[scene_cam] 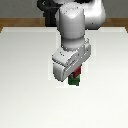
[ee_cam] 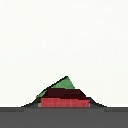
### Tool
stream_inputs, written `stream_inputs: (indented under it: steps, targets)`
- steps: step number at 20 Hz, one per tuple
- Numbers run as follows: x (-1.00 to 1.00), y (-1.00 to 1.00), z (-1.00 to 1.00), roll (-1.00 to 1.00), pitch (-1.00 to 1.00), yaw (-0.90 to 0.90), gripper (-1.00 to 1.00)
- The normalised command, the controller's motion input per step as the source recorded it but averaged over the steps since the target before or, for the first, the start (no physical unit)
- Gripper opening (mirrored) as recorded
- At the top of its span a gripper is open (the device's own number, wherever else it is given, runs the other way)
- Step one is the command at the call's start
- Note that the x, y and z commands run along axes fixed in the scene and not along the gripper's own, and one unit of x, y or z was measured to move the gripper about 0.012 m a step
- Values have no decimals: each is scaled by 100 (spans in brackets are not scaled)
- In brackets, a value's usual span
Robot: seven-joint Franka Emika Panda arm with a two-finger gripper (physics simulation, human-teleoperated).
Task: Place the red cube on top of the green cube.
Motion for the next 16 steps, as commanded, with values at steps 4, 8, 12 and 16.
stream_inputs:
  steps: [4, 8, 12, 16]
  targets:
    - [0, 0, 0, 0, 0, 0, 100]
    - [0, 0, 0, 0, 0, 0, 100]
    - [0, 0, 0, 0, 0, 0, 100]
    - [0, 0, 0, 0, 0, 0, 100]
